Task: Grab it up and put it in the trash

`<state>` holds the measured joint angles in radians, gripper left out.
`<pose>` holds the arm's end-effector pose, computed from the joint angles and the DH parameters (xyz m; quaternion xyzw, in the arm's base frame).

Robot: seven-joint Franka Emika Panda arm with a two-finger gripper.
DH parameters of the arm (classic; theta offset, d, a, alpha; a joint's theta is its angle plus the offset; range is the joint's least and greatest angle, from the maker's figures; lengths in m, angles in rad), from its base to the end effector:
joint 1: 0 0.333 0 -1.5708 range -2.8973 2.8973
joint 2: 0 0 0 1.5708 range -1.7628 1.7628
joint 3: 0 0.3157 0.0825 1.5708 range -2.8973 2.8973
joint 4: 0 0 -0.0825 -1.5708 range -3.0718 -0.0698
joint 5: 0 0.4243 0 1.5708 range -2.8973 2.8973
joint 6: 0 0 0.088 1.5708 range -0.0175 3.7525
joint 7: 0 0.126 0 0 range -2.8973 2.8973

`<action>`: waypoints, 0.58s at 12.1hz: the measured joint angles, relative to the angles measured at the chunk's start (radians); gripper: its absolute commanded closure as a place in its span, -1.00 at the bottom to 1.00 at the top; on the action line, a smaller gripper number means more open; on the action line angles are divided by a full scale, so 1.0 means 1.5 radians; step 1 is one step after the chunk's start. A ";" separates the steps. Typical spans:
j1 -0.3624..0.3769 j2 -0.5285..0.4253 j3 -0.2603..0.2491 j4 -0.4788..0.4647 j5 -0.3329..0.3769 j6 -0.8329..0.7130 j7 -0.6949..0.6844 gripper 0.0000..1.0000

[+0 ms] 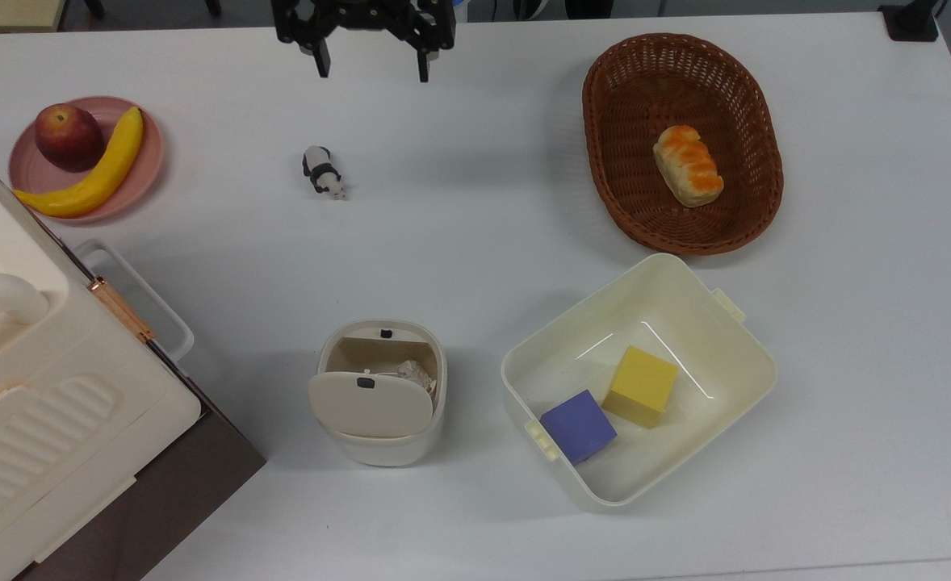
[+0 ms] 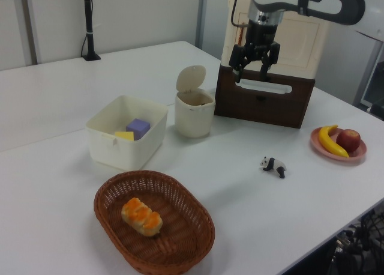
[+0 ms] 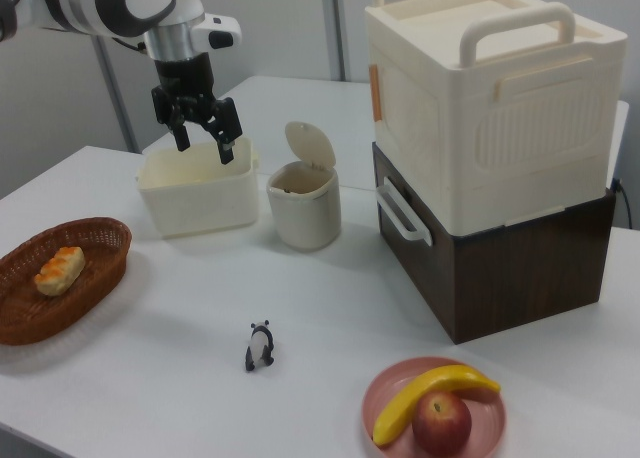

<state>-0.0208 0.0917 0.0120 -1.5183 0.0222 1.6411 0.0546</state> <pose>0.6301 -0.0032 0.5825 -0.9993 0.0323 -0.0153 0.0120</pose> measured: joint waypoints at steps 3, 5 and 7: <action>-0.001 -0.008 -0.001 -0.001 0.002 0.000 -0.001 -1.00; -0.001 -0.009 -0.001 -0.001 0.002 -0.001 -0.001 -1.00; -0.001 -0.009 -0.001 -0.001 0.002 -0.002 -0.001 -1.00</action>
<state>-0.0217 0.0785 0.0108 -1.5205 0.0251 1.6386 0.0531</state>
